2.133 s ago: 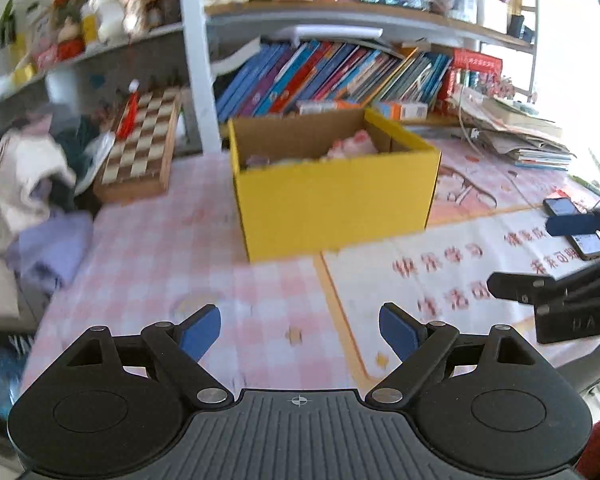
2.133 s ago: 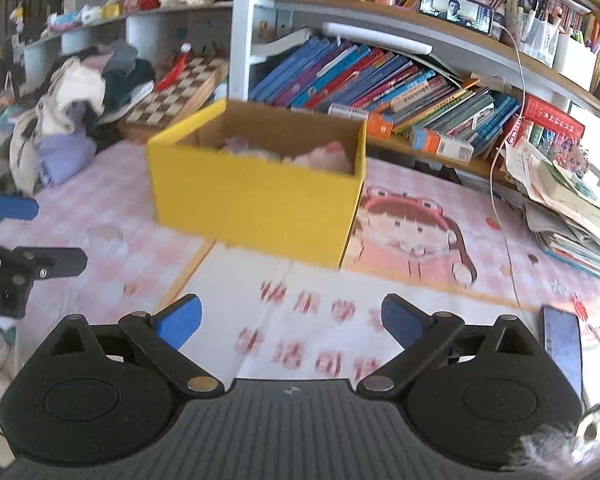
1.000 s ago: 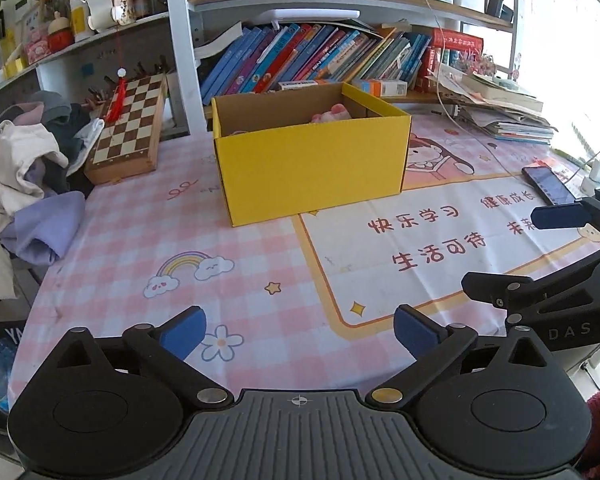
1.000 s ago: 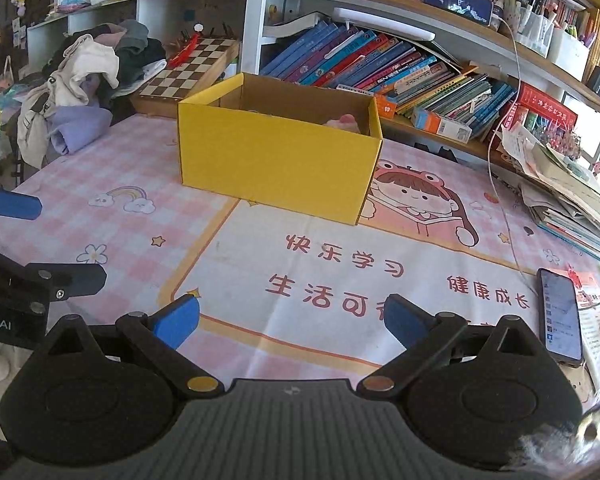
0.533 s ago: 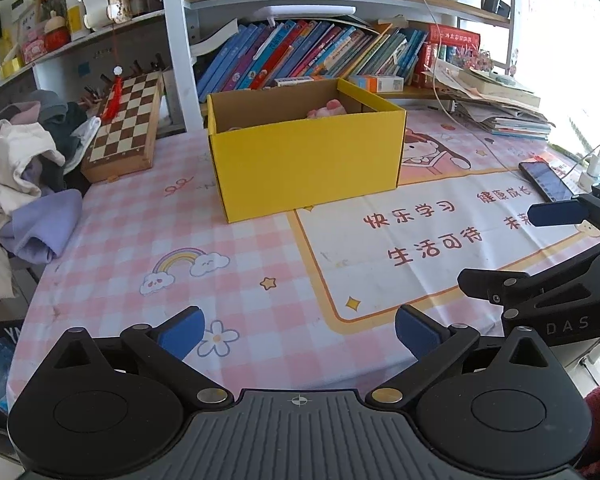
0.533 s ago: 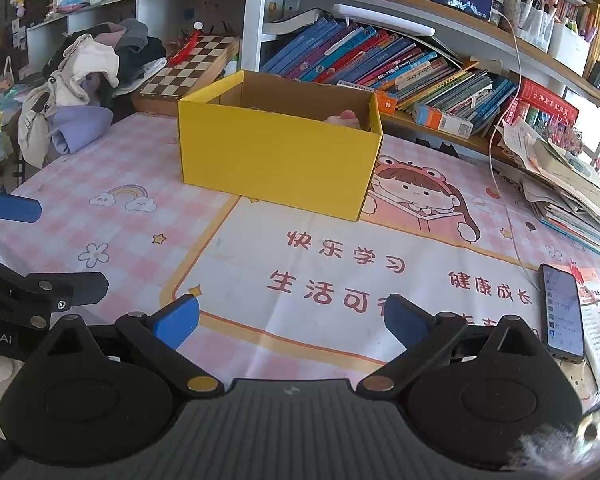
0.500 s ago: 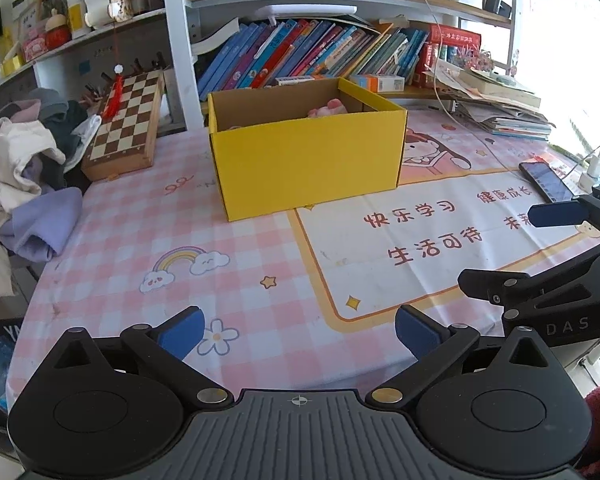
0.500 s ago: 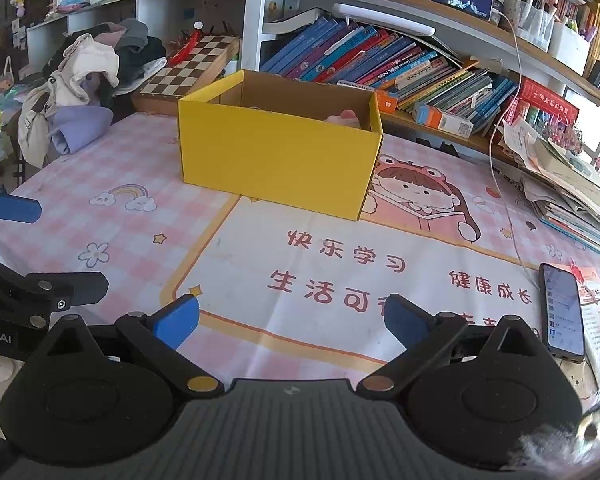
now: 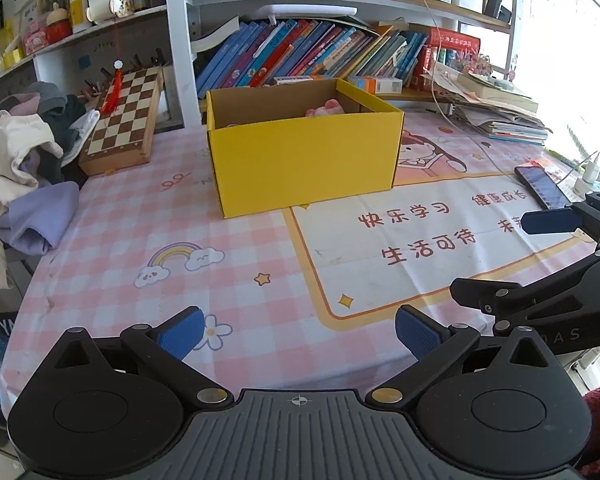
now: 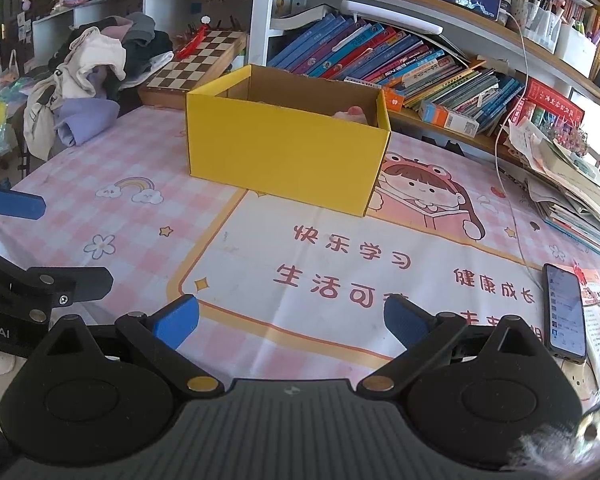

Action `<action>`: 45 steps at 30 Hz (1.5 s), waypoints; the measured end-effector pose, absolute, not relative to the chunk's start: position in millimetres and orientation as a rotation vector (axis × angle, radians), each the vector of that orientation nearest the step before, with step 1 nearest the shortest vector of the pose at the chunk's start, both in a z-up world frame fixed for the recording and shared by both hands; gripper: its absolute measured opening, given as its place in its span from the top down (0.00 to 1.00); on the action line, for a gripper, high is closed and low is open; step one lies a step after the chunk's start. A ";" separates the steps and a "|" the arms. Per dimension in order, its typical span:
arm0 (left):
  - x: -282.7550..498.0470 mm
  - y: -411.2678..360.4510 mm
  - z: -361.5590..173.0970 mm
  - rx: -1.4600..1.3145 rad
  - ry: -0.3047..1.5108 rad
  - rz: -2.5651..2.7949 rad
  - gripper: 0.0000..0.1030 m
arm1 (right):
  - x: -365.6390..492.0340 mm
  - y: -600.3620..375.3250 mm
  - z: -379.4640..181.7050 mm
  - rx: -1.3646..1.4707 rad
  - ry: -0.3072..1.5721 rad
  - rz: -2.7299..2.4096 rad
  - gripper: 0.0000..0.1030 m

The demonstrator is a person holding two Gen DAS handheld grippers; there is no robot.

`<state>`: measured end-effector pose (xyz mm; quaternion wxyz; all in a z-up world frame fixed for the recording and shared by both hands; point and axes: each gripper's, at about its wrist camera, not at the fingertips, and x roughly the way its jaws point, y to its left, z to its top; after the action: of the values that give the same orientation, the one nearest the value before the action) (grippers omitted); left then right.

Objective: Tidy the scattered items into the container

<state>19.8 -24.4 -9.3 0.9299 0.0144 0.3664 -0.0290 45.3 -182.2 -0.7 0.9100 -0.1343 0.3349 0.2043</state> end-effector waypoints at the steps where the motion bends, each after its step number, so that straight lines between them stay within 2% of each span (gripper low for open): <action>1: 19.9 -24.6 -9.3 0.028 0.751 -0.060 0.00 | 45.4 -182.5 -0.7 -0.277 0.692 0.421 0.03; 45: 26.6 -22.3 -13.6 -0.005 0.773 -0.069 0.00 | 49.4 -185.8 -3.2 -0.277 0.706 0.402 0.03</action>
<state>26.6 -22.3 -13.6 0.9256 -0.0023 0.3770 -0.0337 49.4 -185.8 -3.2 0.9094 -0.1343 0.3421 0.1947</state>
